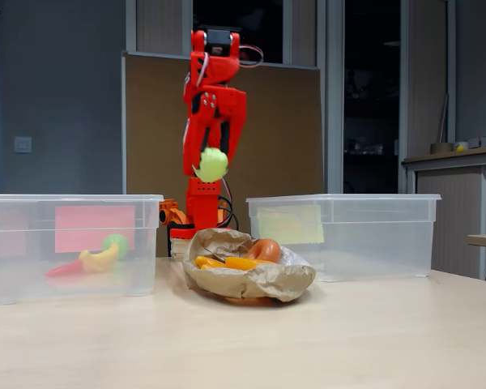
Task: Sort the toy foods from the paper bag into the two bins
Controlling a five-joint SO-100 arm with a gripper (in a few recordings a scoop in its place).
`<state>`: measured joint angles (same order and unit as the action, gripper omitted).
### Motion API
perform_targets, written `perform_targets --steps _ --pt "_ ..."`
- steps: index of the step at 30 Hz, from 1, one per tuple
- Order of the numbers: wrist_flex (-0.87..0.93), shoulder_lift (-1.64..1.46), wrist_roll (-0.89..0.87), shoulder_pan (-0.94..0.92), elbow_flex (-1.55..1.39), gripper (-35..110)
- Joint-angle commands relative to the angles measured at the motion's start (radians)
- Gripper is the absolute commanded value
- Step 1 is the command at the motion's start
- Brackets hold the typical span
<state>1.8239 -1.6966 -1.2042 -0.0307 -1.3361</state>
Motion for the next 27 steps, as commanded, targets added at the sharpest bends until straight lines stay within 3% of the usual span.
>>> perform_targets --steps 1,10,18,27 --pt "0.014 -0.106 0.078 -0.150 0.002 1" --pt "0.005 -0.095 0.281 -0.637 0.046 2" --pt "-0.075 0.041 0.316 -0.870 0.044 2" --pt "-0.222 -0.072 0.293 -1.088 -0.239 3"
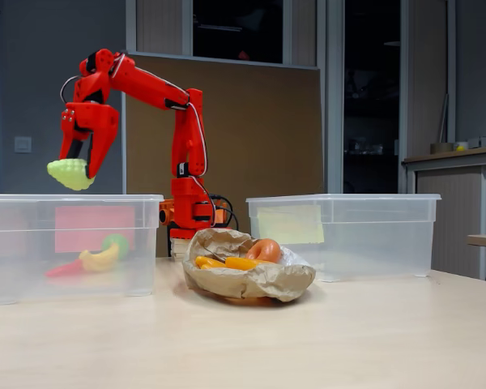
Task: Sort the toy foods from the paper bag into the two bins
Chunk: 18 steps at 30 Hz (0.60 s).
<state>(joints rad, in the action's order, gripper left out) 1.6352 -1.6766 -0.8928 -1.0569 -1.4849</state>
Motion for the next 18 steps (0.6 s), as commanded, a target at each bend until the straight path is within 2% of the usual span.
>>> perform_targets --steps 1,8,18 --pt "-0.051 -0.115 -0.025 -0.078 -0.138 3" --pt "-0.166 -0.209 -0.064 -0.107 -0.405 4" --pt "-0.324 -0.210 -0.115 -0.080 -0.620 4"
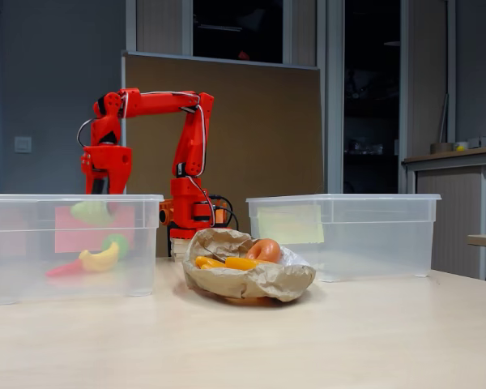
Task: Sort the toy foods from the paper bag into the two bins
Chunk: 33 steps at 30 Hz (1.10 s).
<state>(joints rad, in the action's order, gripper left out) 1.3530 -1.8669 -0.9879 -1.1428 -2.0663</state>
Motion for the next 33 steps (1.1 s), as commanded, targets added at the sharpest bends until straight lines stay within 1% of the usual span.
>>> perform_targets --steps 1,4,9,18,33 --pt "-0.058 -0.011 -0.023 0.008 -0.052 5" --pt "-0.110 0.028 -0.025 0.014 -0.080 6" --pt "-0.149 0.078 -0.021 0.012 -0.078 9" --pt "-0.156 0.124 -0.014 0.003 -0.055 18" --pt "-0.118 0.206 -0.008 0.012 0.032 35"
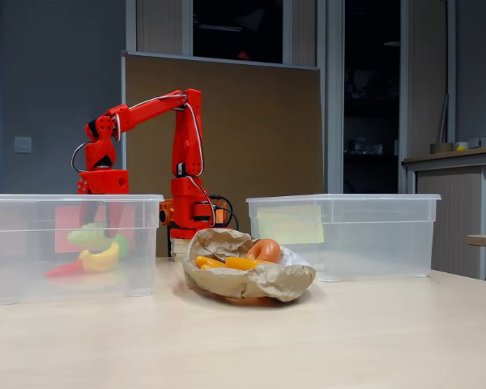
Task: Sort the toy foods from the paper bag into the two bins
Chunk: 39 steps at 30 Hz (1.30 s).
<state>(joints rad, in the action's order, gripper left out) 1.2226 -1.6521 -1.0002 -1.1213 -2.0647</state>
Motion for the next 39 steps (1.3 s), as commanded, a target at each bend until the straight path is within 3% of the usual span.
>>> perform_targets --steps 1,9,19,25,39 --pt "0.018 -0.008 0.008 -0.009 0.035 37" --pt "0.089 -0.025 0.014 0.005 0.092 40" --pt "0.471 -0.052 0.028 0.166 0.580 35" --pt "0.615 -0.035 -0.049 0.411 0.881 31" --pt "0.612 -0.046 -0.379 1.083 0.853 29"
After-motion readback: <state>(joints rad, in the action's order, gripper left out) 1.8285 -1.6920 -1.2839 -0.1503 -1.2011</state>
